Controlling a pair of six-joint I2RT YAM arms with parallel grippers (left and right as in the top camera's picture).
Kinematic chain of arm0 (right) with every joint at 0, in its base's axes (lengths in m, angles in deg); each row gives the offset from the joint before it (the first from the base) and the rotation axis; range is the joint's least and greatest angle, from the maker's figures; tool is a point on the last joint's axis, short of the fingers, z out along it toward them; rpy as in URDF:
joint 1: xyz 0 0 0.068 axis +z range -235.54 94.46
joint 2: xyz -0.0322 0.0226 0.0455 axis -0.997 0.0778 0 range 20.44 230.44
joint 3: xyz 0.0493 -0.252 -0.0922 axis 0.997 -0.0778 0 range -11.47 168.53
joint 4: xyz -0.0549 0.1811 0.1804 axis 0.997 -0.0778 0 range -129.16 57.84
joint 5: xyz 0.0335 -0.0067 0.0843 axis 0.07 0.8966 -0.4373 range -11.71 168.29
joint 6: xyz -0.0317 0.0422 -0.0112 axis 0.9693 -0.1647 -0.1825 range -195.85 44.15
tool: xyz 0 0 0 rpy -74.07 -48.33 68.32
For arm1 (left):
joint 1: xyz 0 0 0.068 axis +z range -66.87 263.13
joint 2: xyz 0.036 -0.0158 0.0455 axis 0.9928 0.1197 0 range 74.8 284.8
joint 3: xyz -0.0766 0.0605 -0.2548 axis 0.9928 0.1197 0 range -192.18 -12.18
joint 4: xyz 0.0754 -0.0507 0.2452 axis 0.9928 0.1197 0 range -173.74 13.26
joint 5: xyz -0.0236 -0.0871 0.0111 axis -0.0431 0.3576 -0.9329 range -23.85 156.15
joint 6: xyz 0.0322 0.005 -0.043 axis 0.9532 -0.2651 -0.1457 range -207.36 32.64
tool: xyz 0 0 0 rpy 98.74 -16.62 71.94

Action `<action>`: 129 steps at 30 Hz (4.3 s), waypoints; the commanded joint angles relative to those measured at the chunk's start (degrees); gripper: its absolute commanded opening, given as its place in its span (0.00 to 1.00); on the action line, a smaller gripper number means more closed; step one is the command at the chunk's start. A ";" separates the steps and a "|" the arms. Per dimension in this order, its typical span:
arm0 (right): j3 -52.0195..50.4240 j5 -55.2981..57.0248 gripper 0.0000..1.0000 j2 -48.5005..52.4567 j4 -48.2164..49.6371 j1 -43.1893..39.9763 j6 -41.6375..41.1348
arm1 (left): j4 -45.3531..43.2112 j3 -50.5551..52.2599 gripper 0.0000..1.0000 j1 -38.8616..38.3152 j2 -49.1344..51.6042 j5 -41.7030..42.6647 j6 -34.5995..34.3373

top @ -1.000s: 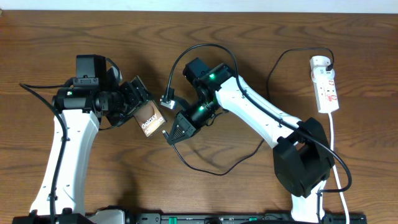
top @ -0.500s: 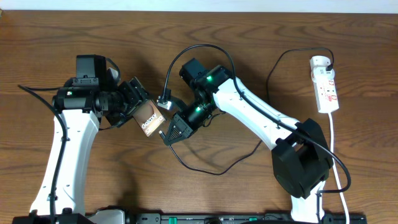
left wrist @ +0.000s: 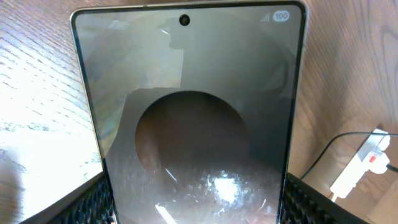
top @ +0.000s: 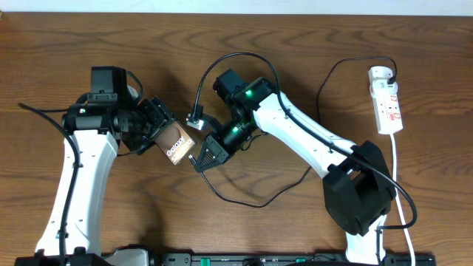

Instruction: Plug charger to phone and switch on socket

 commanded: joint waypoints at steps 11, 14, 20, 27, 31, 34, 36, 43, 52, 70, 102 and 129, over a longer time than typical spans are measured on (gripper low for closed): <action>-0.28 1.03 0.01 0.39 2.03 1.64 -3.61 | 0.02 0.09 0.07 -0.24 -0.26 -0.70 -1.09; -0.28 1.40 0.01 0.39 2.01 1.70 -3.85 | 0.02 0.09 0.07 -0.24 -0.26 -0.68 -1.01; -0.28 1.44 0.01 0.39 2.01 1.68 -3.85 | 0.04 0.09 0.07 -0.24 -0.26 -0.24 -0.42; -0.28 1.44 0.01 0.39 2.27 1.70 -3.87 | 0.26 0.09 0.07 -0.24 -0.26 0.42 -0.42; -0.28 1.44 0.01 0.39 2.45 1.68 -3.87 | 0.85 0.09 0.07 -0.48 -0.26 0.39 0.87; -0.28 1.44 0.01 0.39 2.67 1.68 -3.89 | 0.90 0.09 0.07 -1.38 -0.26 0.37 1.55; -0.28 1.44 0.01 0.39 2.69 1.70 -3.89 | 0.85 0.09 0.07 -2.14 -0.26 0.39 1.53; -0.28 1.84 0.01 0.39 2.67 1.68 -4.70 | -0.02 0.09 0.07 -3.08 -0.26 0.35 1.75; -0.28 1.86 0.01 0.39 2.67 1.62 -4.70 | -0.13 0.09 0.07 -3.08 -0.26 0.35 9.09; -0.28 1.84 0.01 0.39 5.95 0.66 -8.55 | -1.18 0.09 0.07 -3.08 -0.28 0.35 6.84; -0.28 4.28 0.01 0.39 12.92 0.00 -16.00 | -1.73 0.09 0.07 -3.08 -0.31 0.35 6.84; -0.28 4.61 0.01 0.39 15.76 -1.01 -17.18 | -1.73 0.09 0.07 -3.08 -0.31 0.35 6.86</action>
